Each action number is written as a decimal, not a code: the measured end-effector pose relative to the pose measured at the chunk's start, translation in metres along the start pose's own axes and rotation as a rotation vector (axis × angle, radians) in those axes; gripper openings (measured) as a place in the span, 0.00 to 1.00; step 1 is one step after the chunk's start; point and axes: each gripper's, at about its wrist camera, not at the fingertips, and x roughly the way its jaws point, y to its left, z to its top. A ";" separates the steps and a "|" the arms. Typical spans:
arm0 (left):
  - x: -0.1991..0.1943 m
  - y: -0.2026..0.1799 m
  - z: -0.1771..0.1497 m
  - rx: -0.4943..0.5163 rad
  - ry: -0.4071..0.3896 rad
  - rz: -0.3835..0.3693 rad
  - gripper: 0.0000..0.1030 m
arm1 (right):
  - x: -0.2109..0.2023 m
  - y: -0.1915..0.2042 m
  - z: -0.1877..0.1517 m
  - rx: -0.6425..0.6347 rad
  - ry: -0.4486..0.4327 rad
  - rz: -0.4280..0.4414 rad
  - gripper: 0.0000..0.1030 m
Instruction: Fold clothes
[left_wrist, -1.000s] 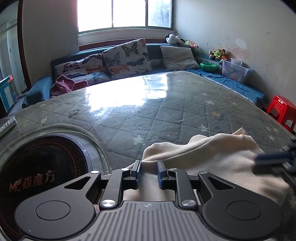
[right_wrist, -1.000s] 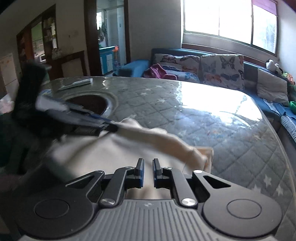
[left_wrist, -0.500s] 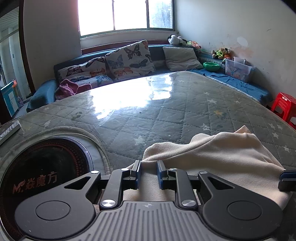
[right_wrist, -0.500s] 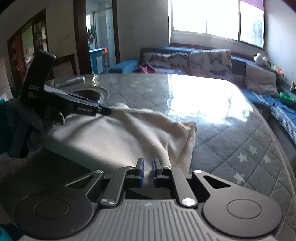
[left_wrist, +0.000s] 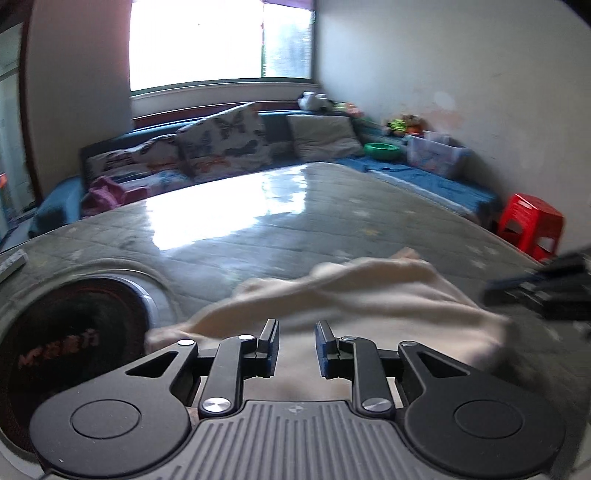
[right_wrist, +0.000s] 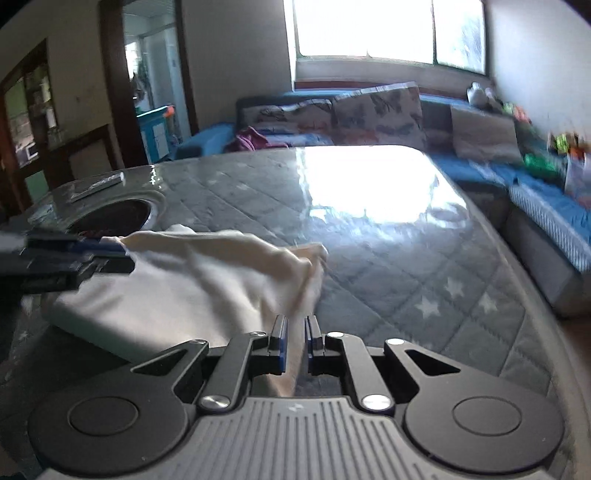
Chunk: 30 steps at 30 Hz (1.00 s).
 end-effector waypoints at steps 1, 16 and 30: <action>-0.001 -0.004 -0.002 0.000 0.004 -0.012 0.23 | 0.001 -0.003 0.000 0.015 0.007 0.011 0.08; -0.020 0.008 -0.020 -0.109 0.009 0.025 0.31 | 0.036 -0.002 0.006 0.052 0.038 0.067 0.09; -0.029 0.046 -0.023 -0.210 -0.011 0.080 0.28 | 0.036 0.006 0.008 -0.005 0.045 0.034 0.10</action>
